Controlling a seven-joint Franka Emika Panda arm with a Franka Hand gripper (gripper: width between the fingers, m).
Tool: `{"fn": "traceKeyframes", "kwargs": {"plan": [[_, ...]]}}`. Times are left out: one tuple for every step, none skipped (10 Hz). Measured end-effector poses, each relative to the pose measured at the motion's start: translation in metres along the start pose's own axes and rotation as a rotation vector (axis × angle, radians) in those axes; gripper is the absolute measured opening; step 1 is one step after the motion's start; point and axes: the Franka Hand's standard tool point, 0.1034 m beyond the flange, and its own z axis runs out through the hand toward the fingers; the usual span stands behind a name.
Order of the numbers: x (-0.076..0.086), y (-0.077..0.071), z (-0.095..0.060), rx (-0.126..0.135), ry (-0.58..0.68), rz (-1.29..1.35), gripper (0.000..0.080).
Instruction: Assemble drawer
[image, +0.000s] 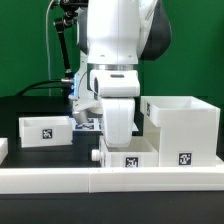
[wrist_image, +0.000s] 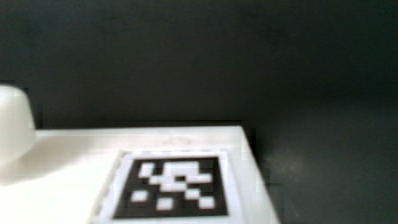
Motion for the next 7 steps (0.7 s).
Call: {"fn": "traceKeyframes", "kwargs": {"plan": [[0.0028, 0.0001, 0.0000, 0.002, 0.000, 0.005, 0.0041], [0.0053, -0.0003, 0.0000, 0.010, -0.001, 0.022, 0.0041], [0.0060, -0.0006, 0.0000, 0.015, -0.002, 0.024, 0.0041], [0.0057, -0.0006, 0.0000, 0.021, -0.003, 0.025, 0.0041], [0.0055, -0.0007, -0.0001, 0.027, -0.004, 0.027, 0.0041], [0.0045, -0.0007, 0.0000, 0.026, -0.003, 0.029, 0.0041], [0.0042, -0.0007, 0.0000, 0.026, -0.003, 0.030, 0.0041]]}}
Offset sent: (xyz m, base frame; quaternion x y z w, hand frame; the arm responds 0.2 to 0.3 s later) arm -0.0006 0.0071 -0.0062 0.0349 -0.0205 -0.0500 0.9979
